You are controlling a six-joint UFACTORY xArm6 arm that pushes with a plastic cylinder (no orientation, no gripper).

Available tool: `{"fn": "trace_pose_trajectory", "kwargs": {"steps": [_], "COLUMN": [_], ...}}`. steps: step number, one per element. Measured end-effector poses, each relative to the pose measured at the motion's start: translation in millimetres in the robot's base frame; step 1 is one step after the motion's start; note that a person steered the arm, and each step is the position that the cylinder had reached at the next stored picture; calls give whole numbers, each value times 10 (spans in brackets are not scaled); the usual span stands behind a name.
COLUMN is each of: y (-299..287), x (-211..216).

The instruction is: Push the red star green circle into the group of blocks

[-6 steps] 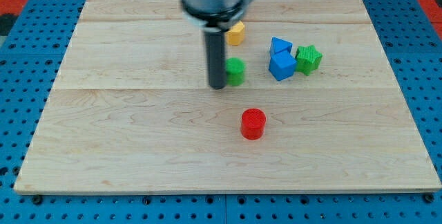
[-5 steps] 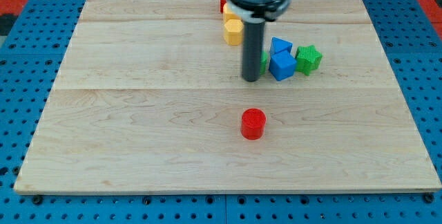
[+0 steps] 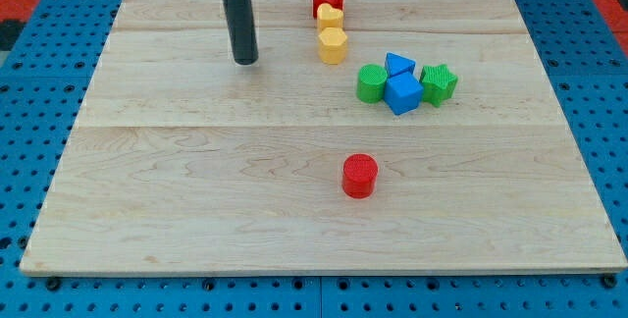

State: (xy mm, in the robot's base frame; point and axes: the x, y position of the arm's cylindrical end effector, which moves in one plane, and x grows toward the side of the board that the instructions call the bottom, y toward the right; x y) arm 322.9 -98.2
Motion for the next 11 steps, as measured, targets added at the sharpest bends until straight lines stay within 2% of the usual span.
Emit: {"fn": "trace_pose_trajectory", "kwargs": {"steps": [1,2,3,4,5,6,7,8,9,10,11], "y": [392,1147,1491,1491,1709,2408,2489,2488,2041,1771,1112], "x": [-203,-144,110,-310,-419,-69,-26,-690,-1287,-1312,-1295]}}
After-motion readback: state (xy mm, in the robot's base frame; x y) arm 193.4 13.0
